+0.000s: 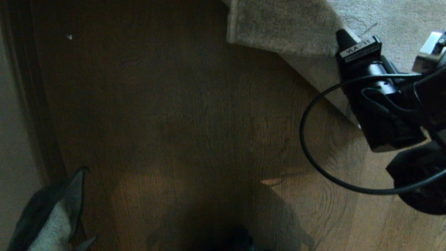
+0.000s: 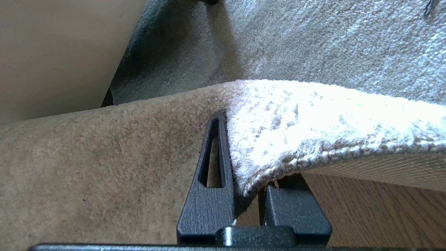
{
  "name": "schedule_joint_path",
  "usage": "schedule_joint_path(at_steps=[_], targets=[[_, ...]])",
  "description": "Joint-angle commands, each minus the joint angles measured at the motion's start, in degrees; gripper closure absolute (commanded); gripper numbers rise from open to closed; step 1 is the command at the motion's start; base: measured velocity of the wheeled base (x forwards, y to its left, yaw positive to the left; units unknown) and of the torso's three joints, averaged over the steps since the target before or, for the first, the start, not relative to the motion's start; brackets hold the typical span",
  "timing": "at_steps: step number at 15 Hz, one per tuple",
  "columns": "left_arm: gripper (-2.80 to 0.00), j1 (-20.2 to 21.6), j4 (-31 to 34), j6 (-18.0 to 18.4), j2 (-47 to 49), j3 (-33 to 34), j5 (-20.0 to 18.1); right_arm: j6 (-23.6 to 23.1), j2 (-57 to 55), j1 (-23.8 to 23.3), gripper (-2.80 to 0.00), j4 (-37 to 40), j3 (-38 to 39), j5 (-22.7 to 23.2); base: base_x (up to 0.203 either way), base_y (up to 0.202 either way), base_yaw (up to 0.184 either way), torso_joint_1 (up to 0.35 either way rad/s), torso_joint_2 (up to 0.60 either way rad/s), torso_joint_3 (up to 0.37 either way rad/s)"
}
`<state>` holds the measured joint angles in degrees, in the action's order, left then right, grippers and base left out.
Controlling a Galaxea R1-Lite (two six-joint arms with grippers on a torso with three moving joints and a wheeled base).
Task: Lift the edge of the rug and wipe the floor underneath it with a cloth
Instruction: Lift up the carpet
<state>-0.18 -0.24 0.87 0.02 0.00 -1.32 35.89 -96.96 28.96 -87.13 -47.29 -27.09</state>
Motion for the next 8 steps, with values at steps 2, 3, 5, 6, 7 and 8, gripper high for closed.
schedule_joint_path(at_steps=[2, 3, 5, 6, 7, 8], targets=[[0.00, 0.0, 0.0, 0.0, 0.0, 0.0, 0.0, 0.2, -0.1, 0.0, 0.00, -2.8, 0.2, -0.2, 0.000, 0.000, 0.000, 0.000, 0.00, 0.000], [0.00, 0.0, 0.0, 0.0, 0.0, 0.0, 0.0, 0.2, -0.1, 0.0, 0.00, -2.8, 0.2, 0.1, 0.000, 0.000, 0.000, 0.000, 0.00, 0.000], [0.00, 0.0, 0.0, 0.0, 0.0, 0.0, 0.0, 0.2, 0.1, 0.1, 0.00, -2.8, -0.1, 2.4, 0.000, 0.000, 0.000, 0.000, 0.00, 0.000], [0.00, 0.0, 0.0, 0.0, 0.0, 0.0, 0.0, 0.2, 0.3, 0.1, 0.00, -2.8, -0.2, 4.3, 0.000, 0.000, 0.000, 0.000, 0.00, 0.000], [0.00, 0.0, 0.0, 0.0, 0.0, 0.0, 0.0, 0.1, 0.3, 0.1, 0.00, -2.8, -0.3, 6.1, 0.000, 0.000, 0.000, 0.000, 0.00, 0.000], [0.00, 0.0, 0.0, 0.0, 0.0, 0.0, 0.0, 0.1, 0.2, 0.1, 0.00, -2.8, -0.4, 7.3, 0.000, 0.000, 0.000, 0.000, 0.00, 0.000]])
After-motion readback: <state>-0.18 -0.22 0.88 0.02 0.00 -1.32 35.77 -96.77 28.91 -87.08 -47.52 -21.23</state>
